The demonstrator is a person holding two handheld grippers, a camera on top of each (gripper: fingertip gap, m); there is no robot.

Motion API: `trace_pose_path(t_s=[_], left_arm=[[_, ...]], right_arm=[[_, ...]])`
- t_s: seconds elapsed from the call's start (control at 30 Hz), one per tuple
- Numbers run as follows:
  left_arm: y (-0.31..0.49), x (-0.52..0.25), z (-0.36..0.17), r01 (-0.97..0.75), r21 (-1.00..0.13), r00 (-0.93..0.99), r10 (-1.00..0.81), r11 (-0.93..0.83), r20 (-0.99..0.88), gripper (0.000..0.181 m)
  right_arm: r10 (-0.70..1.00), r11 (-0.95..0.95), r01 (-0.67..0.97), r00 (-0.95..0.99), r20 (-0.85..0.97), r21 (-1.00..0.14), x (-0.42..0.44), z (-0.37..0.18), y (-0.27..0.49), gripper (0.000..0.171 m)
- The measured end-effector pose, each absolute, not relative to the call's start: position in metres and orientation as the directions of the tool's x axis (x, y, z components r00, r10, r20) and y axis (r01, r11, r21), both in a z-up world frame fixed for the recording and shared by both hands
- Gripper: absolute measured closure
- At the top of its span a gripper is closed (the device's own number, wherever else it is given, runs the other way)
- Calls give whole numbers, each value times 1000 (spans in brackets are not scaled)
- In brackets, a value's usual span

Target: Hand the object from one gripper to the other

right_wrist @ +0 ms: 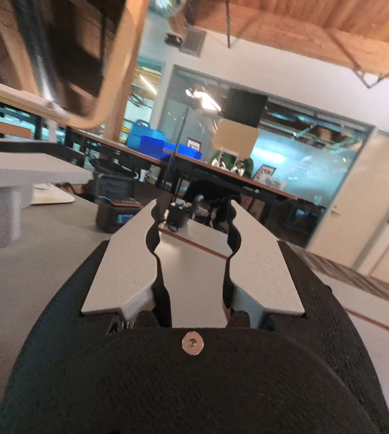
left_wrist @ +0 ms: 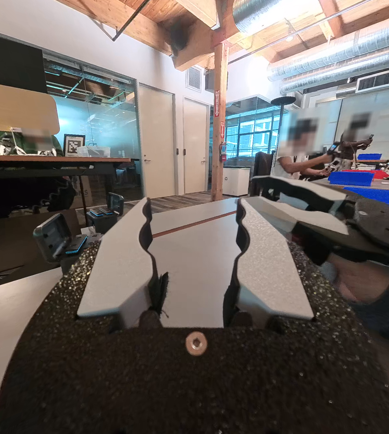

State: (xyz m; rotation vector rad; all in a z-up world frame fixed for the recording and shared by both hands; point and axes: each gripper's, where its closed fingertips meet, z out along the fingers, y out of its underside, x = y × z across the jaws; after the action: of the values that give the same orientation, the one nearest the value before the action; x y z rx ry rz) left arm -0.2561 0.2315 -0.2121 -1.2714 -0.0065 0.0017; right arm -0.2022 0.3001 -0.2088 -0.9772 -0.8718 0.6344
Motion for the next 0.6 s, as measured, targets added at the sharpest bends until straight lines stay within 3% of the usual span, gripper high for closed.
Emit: trace_pose_path(t_s=[0.3, 0.6], left_arm=[[240, -251, -214, -71, -959, 997, 33, 273, -64, 107], [244, -250, -216, -98, -961, 995, 29, 258, -94, 109]], right_arm=[[830, 472, -111, 391, 399, -874, -213, -213, 271, 116], [843, 449, -125, 387, 373, -885, -213, -213, 274, 119]])
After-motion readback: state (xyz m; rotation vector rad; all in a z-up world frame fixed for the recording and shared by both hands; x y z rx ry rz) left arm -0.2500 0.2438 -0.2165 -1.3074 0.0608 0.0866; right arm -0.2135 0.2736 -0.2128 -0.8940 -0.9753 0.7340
